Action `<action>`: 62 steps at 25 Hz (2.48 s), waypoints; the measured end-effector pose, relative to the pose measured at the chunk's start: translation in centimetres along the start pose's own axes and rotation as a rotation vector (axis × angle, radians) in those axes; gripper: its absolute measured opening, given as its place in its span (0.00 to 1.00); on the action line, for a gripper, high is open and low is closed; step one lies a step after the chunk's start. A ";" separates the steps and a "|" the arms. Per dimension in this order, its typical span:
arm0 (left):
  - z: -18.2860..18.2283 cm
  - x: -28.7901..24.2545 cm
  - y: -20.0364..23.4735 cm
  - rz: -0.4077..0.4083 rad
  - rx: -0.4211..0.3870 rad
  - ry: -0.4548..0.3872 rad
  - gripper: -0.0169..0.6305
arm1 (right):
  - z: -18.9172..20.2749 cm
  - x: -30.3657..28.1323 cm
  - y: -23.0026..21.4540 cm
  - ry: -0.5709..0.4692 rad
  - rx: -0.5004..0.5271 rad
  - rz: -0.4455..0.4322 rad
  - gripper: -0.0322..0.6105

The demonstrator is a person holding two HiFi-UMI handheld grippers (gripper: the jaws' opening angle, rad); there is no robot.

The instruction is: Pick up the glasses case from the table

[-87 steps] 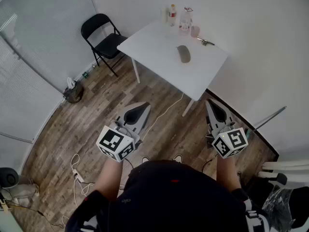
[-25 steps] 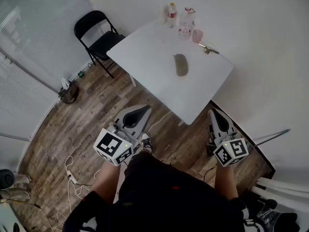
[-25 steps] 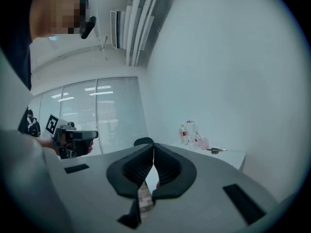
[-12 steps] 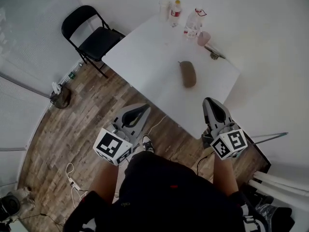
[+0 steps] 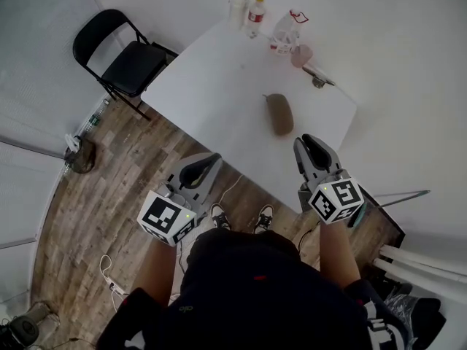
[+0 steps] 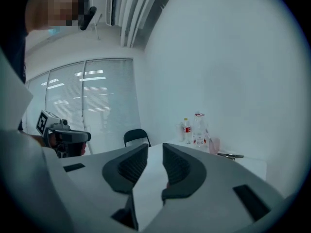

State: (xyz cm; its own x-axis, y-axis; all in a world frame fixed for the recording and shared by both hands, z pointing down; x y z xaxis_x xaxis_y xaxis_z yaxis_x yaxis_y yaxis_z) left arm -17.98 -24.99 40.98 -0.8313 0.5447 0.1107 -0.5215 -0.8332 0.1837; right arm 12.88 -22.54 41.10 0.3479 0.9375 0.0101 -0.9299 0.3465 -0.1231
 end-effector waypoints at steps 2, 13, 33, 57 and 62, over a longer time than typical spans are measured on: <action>0.1 -0.3 0.3 -0.016 0.003 -0.004 0.06 | 1.3 -1.5 -1.5 0.037 -0.012 0.008 0.34; 0.7 -2.0 -0.2 -0.128 0.027 0.025 0.06 | 11.4 -10.0 -11.8 0.377 -0.117 0.191 0.61; 2.9 -0.6 1.9 -0.288 0.096 0.063 0.06 | 22.8 -17.6 -15.3 0.755 -0.037 0.262 0.70; -1.9 -7.8 -3.4 -0.050 0.035 -0.059 0.06 | -0.8 0.5 -9.6 -0.151 -0.181 0.014 0.69; -3.0 -9.1 -5.3 -0.004 0.007 -0.076 0.06 | -4.7 5.1 -8.7 -0.240 -0.105 -0.014 0.69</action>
State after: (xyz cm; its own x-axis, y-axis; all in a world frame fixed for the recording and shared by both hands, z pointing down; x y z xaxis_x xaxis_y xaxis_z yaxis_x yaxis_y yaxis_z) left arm -8.22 -25.87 36.08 -0.8118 0.5543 0.1838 -0.5235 -0.8302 0.1914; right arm 23.34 -20.90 37.58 0.3114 0.9179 0.2461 -0.9034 0.3662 -0.2231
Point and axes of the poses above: the fingertips, and each gripper's own axes: x backward along the fingers, y to its left, z out of its underside, the point moved 10 cm from there along x, backward along the fingers, and after that the axes turned 13 degrees about -y, right-handed, at the moved point
